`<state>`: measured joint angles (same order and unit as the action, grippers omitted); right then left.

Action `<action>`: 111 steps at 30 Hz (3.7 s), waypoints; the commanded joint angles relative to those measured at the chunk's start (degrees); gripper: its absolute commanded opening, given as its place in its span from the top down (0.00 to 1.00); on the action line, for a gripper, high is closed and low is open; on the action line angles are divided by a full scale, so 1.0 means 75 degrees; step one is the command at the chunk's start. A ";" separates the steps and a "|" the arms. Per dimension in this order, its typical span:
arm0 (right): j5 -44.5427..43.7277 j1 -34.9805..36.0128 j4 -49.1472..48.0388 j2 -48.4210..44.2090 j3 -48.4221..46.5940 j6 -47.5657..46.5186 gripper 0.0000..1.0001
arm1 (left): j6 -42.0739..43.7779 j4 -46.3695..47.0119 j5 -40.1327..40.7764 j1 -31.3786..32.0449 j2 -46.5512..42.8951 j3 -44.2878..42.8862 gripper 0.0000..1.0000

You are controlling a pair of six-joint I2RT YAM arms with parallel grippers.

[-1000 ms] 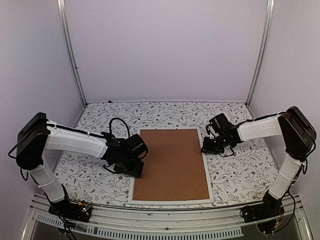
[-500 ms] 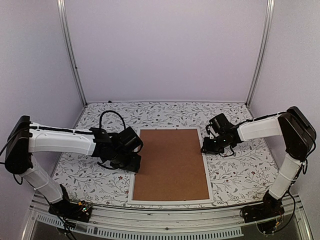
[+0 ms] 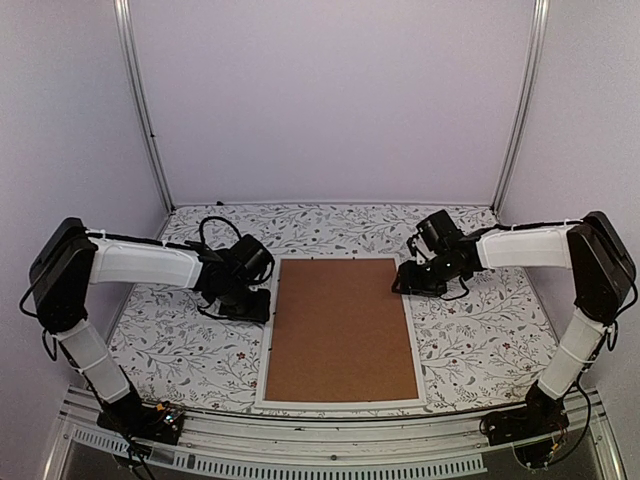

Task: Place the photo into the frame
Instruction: Press the fastener onto the backboard, then hold the photo frame at the center of the board, then press the fastener onto the backboard.

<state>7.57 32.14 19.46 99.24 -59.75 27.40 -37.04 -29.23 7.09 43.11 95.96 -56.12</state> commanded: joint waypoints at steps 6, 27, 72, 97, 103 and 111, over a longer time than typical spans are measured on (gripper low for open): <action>-0.0360 -0.0323 0.0470 -0.0296 -0.0314 -0.0298 0.42 | 0.0531 0.0477 -0.0783 -0.0252 0.0558 -0.0308 0.58; -0.0338 -0.0996 0.0795 0.1004 -0.1683 -0.0984 0.46 | 0.0354 0.0686 -0.1039 -0.0241 0.0747 -0.0064 0.77; -0.0789 -0.0291 0.1067 0.2581 -0.2297 -0.0673 0.54 | 0.0391 0.0843 -0.1111 -0.0162 0.0879 0.0082 0.79; -0.3057 0.0964 0.2479 0.3763 -0.3631 -0.0346 0.55 | 0.0533 0.0886 -0.1020 0.0017 0.1041 0.0158 0.82; -0.3124 0.0974 0.2308 0.3125 -0.3349 -0.0343 0.55 | 0.0515 0.0822 -0.0969 0.0018 0.0965 0.0158 0.81; -0.2392 0.0747 0.2186 0.1321 -0.2135 -0.0375 0.54 | 0.0452 0.0833 -0.0969 0.0018 0.0896 0.0158 0.79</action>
<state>-14.92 38.20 33.82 115.74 -79.92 24.58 -34.74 -24.05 0.47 42.26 101.01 -56.69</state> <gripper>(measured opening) 0.455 0.208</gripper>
